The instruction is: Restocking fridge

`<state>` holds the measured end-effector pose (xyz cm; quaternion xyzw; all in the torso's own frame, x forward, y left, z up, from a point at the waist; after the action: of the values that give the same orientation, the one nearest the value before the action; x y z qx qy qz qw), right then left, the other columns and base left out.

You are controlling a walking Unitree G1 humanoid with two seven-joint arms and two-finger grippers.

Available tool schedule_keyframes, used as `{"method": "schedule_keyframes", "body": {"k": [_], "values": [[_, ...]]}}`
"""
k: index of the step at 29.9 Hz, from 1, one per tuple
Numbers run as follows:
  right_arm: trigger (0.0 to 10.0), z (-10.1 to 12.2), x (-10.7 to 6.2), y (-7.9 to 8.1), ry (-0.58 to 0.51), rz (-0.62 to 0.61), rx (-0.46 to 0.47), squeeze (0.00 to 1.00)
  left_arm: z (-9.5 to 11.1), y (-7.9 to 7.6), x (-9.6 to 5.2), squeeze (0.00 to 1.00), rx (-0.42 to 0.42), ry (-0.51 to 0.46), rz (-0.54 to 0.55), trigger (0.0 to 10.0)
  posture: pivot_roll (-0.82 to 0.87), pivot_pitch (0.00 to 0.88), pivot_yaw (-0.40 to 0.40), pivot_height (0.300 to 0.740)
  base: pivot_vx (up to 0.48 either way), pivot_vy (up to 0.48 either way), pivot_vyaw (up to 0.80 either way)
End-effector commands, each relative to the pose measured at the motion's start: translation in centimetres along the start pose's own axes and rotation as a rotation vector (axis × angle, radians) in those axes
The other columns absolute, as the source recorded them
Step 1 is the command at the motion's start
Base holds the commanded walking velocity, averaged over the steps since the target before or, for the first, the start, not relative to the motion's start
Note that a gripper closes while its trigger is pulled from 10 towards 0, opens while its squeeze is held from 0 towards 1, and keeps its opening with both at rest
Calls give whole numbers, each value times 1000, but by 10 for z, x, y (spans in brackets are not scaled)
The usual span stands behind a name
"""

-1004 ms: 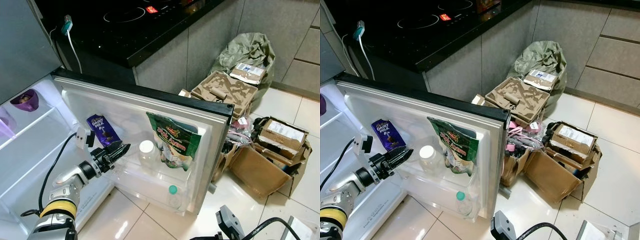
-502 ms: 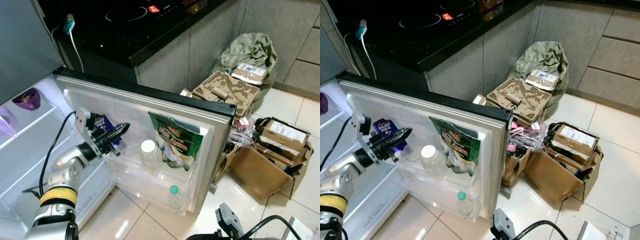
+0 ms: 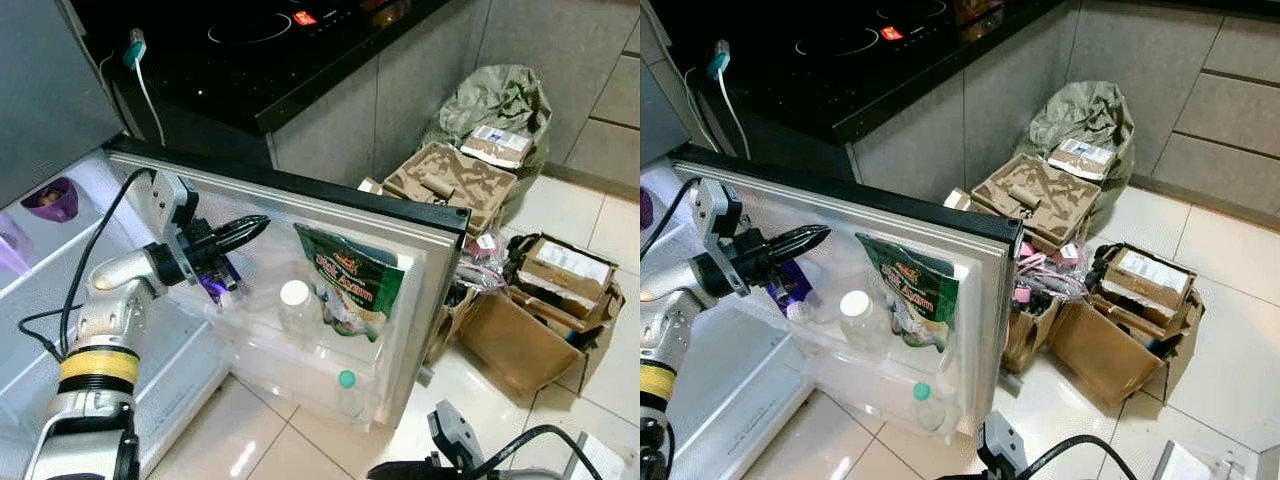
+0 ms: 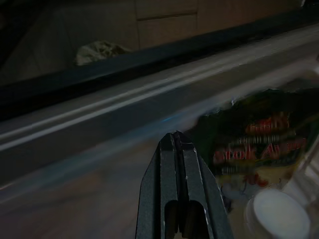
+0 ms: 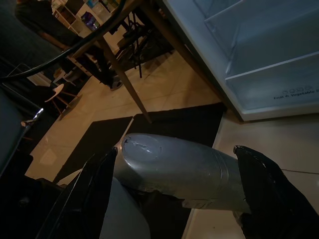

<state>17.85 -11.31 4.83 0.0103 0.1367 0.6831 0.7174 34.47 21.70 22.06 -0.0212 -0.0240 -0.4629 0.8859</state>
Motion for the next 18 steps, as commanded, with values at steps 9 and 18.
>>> {"method": "schedule_keyframes", "body": {"k": [9,18], "values": [[10000,6,0,0,3,34,-12,0,6,4,-38,1000,-22,4,70,10000,-147,164,85,740,0,0,0],[10000,11,-7,-5,26,50,-39,0,-3,-23,-96,1000,-249,-82,-39,10000,-132,155,75,740,0,0,0]]}}
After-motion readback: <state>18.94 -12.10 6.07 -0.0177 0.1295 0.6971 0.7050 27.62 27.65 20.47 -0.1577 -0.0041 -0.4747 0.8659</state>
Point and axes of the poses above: a point about 5 cm out from each wrist's last joint towards the gripper, its own x axis pointing out of the wrist towards the gripper, its own z axis along the axis of the wrist's last joint, y = z × x, the point moved 2 cm from there along x, pointing out of the wrist towards the gripper, and after that the axes turned 13 degrees about -x, right-handed, at the moved point
